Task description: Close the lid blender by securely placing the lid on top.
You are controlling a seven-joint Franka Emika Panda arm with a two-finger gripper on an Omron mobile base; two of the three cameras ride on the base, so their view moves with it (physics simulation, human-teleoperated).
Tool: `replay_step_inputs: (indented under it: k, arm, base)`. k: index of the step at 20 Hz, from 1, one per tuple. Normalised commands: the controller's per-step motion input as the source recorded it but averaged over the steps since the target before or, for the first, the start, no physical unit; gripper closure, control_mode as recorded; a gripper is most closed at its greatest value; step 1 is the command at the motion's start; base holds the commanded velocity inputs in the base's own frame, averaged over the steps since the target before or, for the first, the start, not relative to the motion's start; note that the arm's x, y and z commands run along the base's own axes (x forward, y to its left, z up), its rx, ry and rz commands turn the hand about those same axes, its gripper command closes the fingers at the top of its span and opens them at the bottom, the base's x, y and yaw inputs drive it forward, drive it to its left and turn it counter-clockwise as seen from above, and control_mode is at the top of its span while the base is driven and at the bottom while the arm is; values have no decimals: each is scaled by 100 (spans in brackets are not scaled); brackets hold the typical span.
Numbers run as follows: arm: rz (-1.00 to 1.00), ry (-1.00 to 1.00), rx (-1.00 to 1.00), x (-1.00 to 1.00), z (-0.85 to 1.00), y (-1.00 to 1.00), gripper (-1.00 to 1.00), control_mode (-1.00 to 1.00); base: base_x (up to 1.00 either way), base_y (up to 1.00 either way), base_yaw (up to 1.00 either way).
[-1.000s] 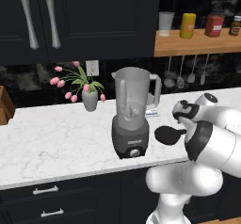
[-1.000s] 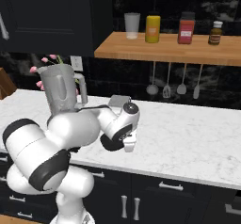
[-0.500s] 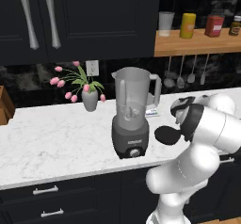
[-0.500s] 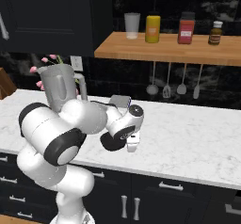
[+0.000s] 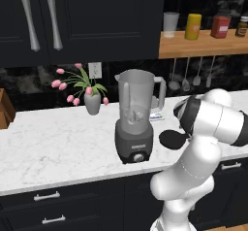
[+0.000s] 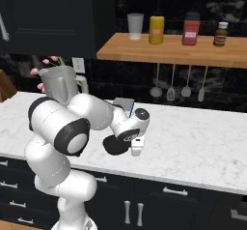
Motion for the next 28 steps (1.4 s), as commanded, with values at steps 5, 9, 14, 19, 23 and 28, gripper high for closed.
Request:
replay_step_inputs:
  k: [5, 9, 14, 19, 23, 28]
  arm:
    - [0, 0, 0, 19, -30, 0, 100, -100]
    - [0, 0, 0, 9, -29, 0, 100, -100]
    - [0, 0, 0, 0, -12, 3, 100, -100]
    - [0, 2, 0, 0, -1, 3, 100, -100]
    - [0, 0, 0, 0, 0, 0, 100, -100]
    - [0, 0, 0, -7, 2, 0, 100, -100]
  base:
    - [0, 0, 0]
    - [0, 0, 0]
    - [0, 0, 0]
    - [0, 0, 0]
    - [0, 0, 0]
    - [0, 0, 0]
